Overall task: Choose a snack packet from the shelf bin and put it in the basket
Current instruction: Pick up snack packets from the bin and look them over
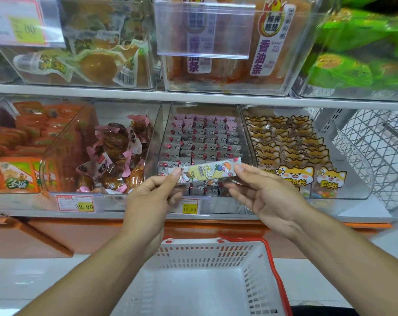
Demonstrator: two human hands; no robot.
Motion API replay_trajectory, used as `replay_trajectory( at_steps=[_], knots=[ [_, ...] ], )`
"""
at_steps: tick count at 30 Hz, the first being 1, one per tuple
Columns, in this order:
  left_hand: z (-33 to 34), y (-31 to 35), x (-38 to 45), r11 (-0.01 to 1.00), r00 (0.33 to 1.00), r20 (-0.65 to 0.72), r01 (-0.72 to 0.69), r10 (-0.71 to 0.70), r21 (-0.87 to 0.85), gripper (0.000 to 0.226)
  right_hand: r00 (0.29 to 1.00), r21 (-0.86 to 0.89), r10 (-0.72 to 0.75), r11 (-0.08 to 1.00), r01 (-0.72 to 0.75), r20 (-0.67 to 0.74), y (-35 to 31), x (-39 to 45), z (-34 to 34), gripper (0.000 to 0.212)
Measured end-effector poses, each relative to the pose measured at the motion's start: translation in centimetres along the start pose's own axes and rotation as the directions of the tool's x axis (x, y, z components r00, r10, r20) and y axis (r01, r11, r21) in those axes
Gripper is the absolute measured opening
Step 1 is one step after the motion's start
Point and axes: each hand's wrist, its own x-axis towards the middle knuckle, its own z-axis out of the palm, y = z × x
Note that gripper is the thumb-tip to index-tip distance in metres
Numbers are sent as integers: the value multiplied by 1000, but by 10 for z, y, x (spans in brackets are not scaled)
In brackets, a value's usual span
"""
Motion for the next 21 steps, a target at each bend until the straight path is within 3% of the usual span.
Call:
replay_trajectory(
  at_steps=[5,11,21],
  knots=[
    [-1,1,2,999,999,-10,38,-39,-11,32,997,-57,-48,997,45,-55,-1,2,2,17],
    [-1,0,6,999,999,16,31,-31,16,20,993,-71,-68,996,62,-97,-5,6,-1,12],
    [1,-3,5,984,995,59,-93,85,149,35,988,-67,-70,996,61,-137,-2,8,-1,11]
  ],
)
